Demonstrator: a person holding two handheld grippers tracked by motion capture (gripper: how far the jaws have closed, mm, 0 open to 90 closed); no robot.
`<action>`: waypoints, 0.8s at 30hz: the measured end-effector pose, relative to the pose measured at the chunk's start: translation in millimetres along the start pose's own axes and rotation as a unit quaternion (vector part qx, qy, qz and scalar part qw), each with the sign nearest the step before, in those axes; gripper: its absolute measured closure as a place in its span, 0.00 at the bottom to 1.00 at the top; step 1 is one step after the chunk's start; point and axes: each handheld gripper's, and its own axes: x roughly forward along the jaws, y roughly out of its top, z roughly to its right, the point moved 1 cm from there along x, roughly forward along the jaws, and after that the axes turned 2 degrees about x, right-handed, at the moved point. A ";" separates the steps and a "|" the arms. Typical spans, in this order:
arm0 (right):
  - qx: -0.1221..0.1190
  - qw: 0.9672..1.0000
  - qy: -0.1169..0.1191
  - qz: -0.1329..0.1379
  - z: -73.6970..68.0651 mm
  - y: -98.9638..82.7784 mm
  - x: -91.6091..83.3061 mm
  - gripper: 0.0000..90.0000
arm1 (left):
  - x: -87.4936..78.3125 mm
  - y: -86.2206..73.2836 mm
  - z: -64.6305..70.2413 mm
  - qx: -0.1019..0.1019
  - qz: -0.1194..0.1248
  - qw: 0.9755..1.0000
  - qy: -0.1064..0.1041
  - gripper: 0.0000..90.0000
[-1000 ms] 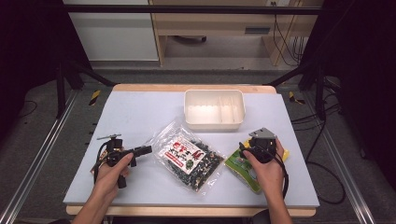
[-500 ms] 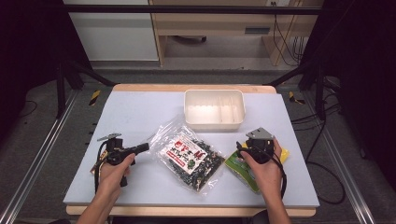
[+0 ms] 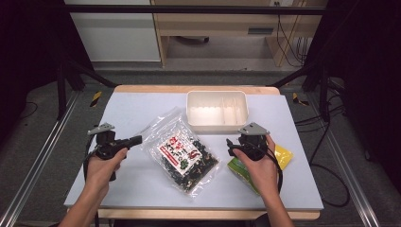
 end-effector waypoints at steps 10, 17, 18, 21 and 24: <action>-0.030 0.995 0.097 -0.025 -14.4 43.2 -9.4 0.16 | -12.1 55.4 17.2 0.073 -0.019 0.997 -0.014 0.99; -0.091 0.985 0.144 -0.037 -27.0 84.8 -23.8 0.17 | -11.8 82.5 39.7 0.118 -0.027 0.992 -0.023 0.99; -0.098 0.983 0.152 -0.038 -27.5 90.4 -25.6 0.18 | -11.0 85.3 42.9 0.123 -0.027 0.992 -0.025 0.99; -0.132 0.979 0.152 -0.037 -26.2 110.1 -31.3 0.17 | -9.2 93.8 51.6 0.139 -0.028 0.989 -0.032 0.99; -0.150 0.975 0.157 -0.039 -23.6 122.2 -35.2 0.14 | -7.0 100.9 59.3 0.153 -0.028 0.987 -0.039 0.99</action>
